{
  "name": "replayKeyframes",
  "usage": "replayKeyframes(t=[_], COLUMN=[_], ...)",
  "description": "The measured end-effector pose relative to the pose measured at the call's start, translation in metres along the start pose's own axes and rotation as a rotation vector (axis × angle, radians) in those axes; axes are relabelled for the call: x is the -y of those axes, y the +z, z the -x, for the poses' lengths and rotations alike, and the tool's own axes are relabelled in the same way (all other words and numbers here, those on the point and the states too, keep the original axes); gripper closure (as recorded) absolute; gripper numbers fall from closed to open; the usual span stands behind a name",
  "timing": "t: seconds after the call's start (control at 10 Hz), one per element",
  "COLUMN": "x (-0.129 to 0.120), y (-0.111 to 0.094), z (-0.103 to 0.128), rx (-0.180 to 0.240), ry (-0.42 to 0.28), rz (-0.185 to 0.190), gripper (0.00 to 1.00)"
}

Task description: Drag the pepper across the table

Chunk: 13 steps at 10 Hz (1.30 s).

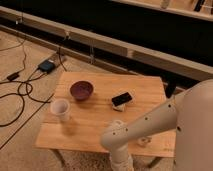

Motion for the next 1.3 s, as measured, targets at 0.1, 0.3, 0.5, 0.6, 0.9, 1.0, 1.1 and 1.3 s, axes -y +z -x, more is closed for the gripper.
replayKeyframes(t=[0.1,0.3,0.5,0.6,0.9,1.0,1.1,1.3], x=[-0.0017,-0.0059,-0.0057,-0.0058,-0.0057,-0.0058,-0.0057,-0.0059], y=[-0.0007,-0.0005,-0.0002,-0.0002,-0.0002,-0.0002,-0.0001,-0.0002], z=[-0.0007,-0.0034,-0.0039,-0.0039,-0.0039,-0.0039,-0.0040,-0.0039], rx=[0.003,0.001,0.000,0.000,0.000,0.000,0.000,0.000], ry=[-0.004,-0.017,-0.017,-0.017,-0.017,-0.017,-0.017,-0.018], rz=[-0.002,-0.007,-0.007,-0.007,-0.007,-0.007,-0.007,-0.007], gripper=[0.33,0.20,0.20,0.20,0.20,0.20,0.20,0.20])
